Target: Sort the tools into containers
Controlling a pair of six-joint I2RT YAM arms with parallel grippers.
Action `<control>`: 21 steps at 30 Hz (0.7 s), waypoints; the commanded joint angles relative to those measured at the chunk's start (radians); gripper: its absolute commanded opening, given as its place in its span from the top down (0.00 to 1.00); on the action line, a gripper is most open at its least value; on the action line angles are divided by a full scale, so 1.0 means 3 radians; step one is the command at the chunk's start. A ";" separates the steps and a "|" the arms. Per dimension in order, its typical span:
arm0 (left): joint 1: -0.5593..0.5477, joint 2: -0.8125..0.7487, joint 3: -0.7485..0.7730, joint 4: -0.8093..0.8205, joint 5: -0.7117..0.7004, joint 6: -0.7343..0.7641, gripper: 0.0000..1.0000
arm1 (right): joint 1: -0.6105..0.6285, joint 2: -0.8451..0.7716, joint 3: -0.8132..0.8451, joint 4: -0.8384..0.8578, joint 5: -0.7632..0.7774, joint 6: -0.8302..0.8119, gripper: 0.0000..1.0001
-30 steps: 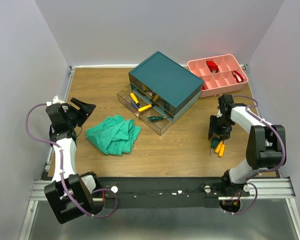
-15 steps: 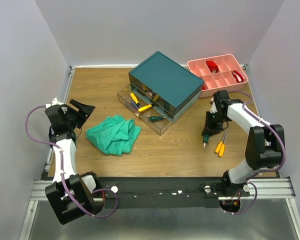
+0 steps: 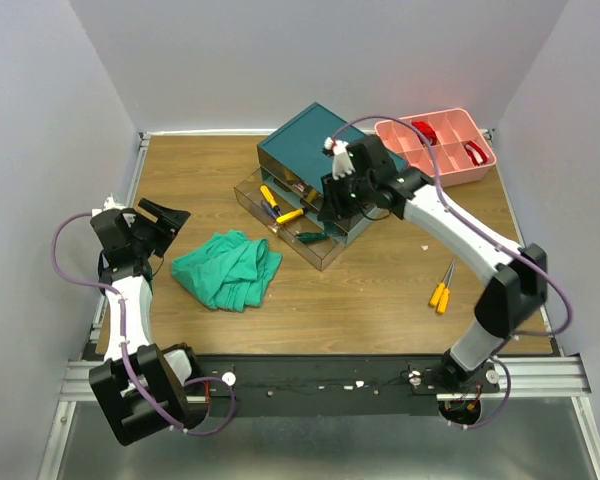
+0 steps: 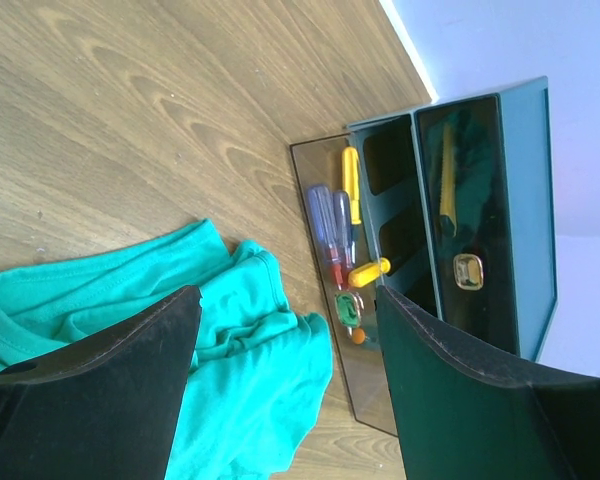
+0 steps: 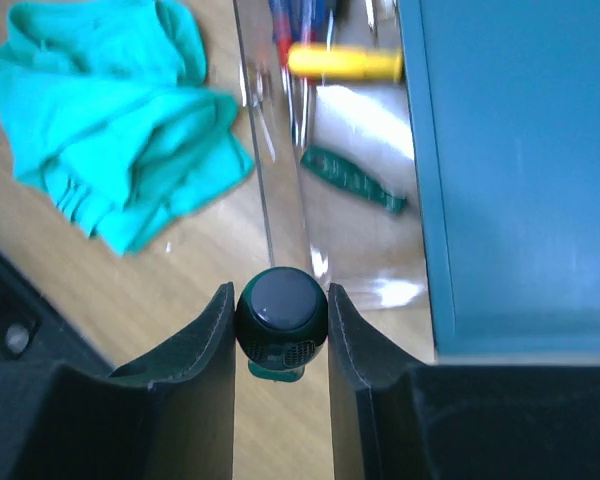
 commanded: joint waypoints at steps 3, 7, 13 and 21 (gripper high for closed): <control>0.0027 -0.0263 -0.0106 -0.0016 0.0062 -0.0035 0.20 | 0.0203 0.0632 0.0557 0.0177 0.0408 -0.0381 0.87; 0.0022 -0.0325 -0.0141 -0.0011 0.0057 -0.0035 0.20 | 0.0259 0.0756 0.0665 0.0193 0.0444 -0.0422 0.57; 0.0027 -0.0325 -0.0172 0.0050 0.0057 -0.0056 0.20 | 0.0362 0.0449 0.0410 0.0177 0.0464 -0.0632 0.42; 0.0027 -0.0197 -0.0131 0.0158 0.0082 -0.0071 0.20 | 0.0311 -0.0496 -0.0550 0.0075 0.0511 -0.1510 0.40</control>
